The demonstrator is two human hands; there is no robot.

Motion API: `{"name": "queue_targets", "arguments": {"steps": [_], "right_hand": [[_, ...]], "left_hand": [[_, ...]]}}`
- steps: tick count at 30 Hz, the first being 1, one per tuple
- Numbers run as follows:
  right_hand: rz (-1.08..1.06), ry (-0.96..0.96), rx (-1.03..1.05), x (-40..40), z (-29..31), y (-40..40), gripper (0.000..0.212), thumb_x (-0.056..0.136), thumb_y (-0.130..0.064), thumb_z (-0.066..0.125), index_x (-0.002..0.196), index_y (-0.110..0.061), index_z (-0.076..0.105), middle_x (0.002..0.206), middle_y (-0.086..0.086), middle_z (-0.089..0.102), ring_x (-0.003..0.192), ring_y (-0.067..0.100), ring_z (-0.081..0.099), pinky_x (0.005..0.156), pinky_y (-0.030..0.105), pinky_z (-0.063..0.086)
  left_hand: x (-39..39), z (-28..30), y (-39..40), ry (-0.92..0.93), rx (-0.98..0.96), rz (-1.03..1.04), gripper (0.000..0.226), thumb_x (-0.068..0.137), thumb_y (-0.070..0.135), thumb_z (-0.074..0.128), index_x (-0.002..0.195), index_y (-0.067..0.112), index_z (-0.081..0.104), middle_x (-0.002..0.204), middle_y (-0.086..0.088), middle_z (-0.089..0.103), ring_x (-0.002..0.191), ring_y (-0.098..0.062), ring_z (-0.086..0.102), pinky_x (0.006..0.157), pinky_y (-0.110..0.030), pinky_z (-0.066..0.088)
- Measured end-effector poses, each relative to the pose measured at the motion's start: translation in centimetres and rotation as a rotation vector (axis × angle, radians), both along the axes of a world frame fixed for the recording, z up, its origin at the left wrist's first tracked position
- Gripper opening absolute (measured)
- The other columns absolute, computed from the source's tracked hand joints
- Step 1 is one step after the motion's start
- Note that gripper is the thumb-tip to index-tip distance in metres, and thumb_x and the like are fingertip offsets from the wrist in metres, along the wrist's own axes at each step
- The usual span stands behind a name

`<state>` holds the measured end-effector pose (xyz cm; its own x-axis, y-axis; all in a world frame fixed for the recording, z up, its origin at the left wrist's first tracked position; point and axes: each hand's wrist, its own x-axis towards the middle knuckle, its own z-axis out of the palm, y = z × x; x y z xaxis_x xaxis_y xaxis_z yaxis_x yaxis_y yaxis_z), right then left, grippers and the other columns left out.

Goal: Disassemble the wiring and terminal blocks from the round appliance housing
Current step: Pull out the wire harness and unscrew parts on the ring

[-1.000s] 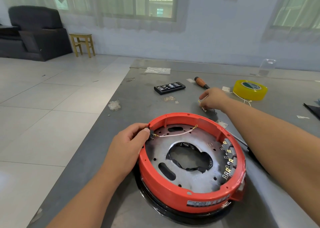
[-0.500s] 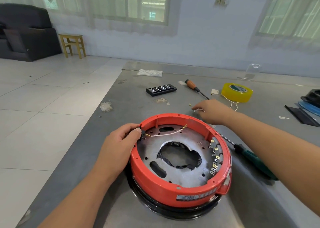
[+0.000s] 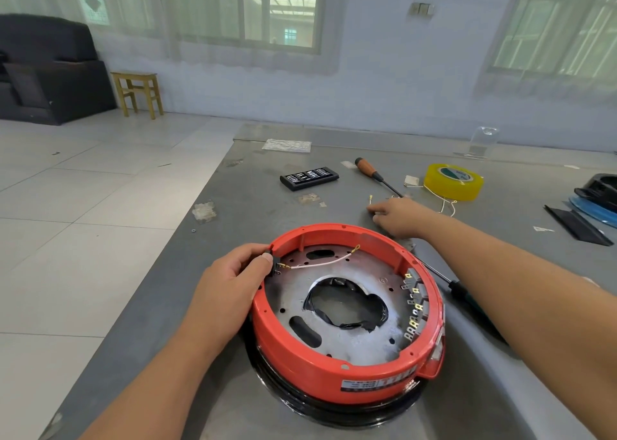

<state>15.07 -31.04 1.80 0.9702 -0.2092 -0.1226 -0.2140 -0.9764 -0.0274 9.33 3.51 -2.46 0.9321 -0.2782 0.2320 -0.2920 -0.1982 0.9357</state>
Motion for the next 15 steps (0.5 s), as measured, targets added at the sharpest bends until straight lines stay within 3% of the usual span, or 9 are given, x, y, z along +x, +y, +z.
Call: {"name": "queue_targets", "arguments": {"steps": [5,7,10,13,15], "right_hand": [[-0.023,-0.185,0.215,-3.6,1.8,1.0,0.043,0.105,-0.035,0.047,0.147,-0.026,0.053,0.145,0.005,0.058,0.116,0.020,0.060,0.101,0.030,0.041],[-0.021,-0.317,0.315,-5.9,2.5,1.9,0.035,0.104,-0.038,0.049,0.132,-0.027,0.066,0.126,-0.004,0.070,0.106,0.013,0.065,0.093,0.028,0.047],[-0.089,-0.465,0.487,-10.1,3.0,3.9,0.031,0.101,-0.049,0.050,0.098,-0.028,0.073,0.093,-0.011,0.075,0.086,0.011,0.070,0.085,0.038,0.056],[-0.131,-0.422,0.461,-13.8,2.6,5.7,0.037,0.098,-0.059,0.048,0.090,-0.029,0.069,0.085,-0.014,0.069,0.084,0.007,0.065,0.072,0.027,0.049],[-0.161,-0.388,0.501,-15.2,1.8,6.6,0.034,0.096,-0.063,0.050,0.099,-0.034,0.066,0.090,-0.018,0.066,0.086,-0.001,0.060,0.067,0.021,0.042]], "left_hand": [[-0.1,0.1,0.1,0.002,0.023,0.005,0.021,0.091,0.045,0.055,0.096,0.049,0.076,0.088,0.016,0.075,0.083,0.002,0.065,0.064,-0.004,0.041],[-0.1,0.1,0.1,0.013,0.034,0.008,0.022,0.090,0.046,0.055,0.096,0.045,0.077,0.089,0.018,0.074,0.084,0.004,0.065,0.066,-0.009,0.041],[-0.3,0.2,0.1,0.018,0.021,0.012,0.026,0.087,0.044,0.052,0.096,0.043,0.077,0.086,0.016,0.074,0.079,0.005,0.064,0.063,-0.004,0.039],[-0.4,0.3,0.0,0.028,-0.007,0.053,0.026,0.083,0.042,0.054,0.093,0.041,0.078,0.079,0.015,0.074,0.069,0.004,0.062,0.062,-0.010,0.042],[-0.5,0.4,0.0,0.047,-0.032,0.099,0.030,0.078,0.044,0.054,0.093,0.037,0.079,0.074,0.015,0.072,0.065,0.003,0.060,0.064,-0.019,0.043]]}}
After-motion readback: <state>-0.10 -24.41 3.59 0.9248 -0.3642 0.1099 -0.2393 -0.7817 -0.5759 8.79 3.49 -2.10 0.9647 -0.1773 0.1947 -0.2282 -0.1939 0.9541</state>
